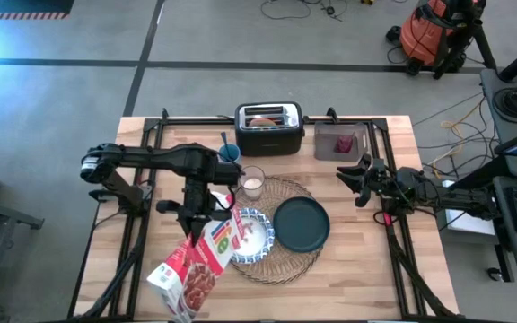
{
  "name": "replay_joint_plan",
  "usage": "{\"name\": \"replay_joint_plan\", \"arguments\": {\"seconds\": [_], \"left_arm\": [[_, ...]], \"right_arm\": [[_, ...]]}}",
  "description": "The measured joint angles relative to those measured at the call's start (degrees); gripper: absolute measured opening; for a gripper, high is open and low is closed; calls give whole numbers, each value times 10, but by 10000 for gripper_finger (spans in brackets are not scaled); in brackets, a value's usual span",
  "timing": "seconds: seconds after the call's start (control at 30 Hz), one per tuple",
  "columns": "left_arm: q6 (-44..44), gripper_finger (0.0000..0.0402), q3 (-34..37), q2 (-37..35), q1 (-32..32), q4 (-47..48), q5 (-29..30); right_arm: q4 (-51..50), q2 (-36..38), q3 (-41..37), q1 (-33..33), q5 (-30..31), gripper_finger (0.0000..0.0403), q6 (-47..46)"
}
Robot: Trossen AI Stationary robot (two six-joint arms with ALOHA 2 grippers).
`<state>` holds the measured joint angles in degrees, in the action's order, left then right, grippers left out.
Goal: Arrange a breakfast setting
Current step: Pour the cereal from the red cereal box into the white bowl
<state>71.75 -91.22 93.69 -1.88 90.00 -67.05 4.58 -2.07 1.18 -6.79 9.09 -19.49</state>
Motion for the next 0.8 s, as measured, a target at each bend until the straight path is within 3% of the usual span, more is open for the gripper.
{"name": "replay_joint_plan", "arguments": {"seconds": [0.8], "left_arm": [[51,0,-18,1,-1,-31,1]], "right_arm": [[0,0,0,0,0,112,0]]}}
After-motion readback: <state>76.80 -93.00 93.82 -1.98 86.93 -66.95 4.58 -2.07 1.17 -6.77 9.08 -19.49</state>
